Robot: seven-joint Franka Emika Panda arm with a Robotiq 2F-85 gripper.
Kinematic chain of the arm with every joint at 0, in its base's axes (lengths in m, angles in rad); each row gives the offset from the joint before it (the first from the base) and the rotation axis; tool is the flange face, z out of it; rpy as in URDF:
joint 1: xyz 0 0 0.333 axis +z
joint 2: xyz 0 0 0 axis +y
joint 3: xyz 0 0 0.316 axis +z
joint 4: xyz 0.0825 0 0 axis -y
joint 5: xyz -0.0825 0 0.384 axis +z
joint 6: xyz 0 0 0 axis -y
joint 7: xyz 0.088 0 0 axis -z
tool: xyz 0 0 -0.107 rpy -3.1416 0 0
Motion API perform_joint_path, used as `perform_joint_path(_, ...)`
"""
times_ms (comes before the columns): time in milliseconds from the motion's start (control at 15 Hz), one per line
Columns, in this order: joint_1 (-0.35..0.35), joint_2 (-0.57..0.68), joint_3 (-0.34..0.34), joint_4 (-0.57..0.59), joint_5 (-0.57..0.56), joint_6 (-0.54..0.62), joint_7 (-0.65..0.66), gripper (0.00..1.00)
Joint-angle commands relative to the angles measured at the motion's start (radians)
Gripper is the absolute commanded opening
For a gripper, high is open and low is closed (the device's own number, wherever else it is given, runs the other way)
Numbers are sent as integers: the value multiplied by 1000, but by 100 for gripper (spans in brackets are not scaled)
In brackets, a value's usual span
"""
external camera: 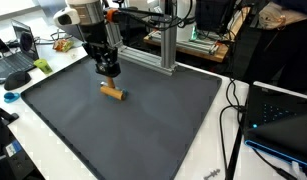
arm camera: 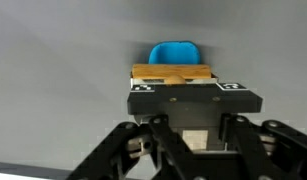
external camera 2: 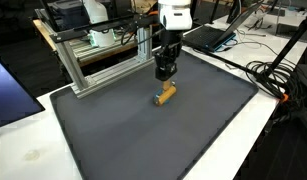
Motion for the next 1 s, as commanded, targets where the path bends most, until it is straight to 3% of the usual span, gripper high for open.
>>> perform_joint_path(0,6,2,0,-81,-4,-13,20,22)
perform_joint_path(933,5,-18,1,-116,-4,-37,14,22)
